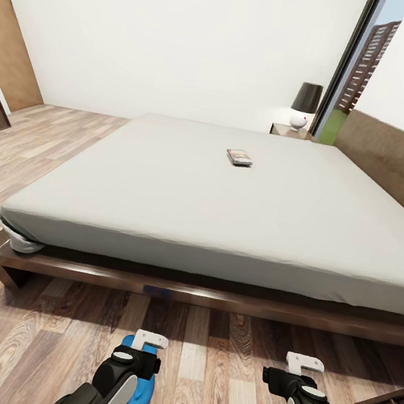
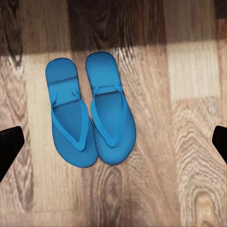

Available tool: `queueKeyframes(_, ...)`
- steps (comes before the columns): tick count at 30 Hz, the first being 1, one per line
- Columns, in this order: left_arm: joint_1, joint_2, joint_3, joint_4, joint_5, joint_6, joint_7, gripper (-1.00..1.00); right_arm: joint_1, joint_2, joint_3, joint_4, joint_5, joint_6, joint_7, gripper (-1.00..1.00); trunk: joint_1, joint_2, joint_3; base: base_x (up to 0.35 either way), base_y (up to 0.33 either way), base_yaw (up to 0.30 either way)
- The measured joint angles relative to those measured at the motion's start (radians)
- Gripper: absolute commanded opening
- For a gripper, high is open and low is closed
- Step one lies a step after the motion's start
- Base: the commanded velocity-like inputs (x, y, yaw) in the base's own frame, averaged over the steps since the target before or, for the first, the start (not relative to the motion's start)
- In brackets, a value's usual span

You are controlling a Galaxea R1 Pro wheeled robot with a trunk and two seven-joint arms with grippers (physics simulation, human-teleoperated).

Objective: In the bedroom, move the book from the bed onto either nightstand, and place the two sandals side by side next to the bed.

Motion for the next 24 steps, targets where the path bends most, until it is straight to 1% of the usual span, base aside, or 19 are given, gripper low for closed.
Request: queueKeyframes(24, 0.010, 0.000, -0.008, -0.021, -0.004, 0.001, 0.000, 1.00, 0.000, 0.000, 0.005, 0.000, 0.000, 0.001, 0.000, 1.00, 0.000, 0.000, 0.000, 0.000, 0.000, 0.000)
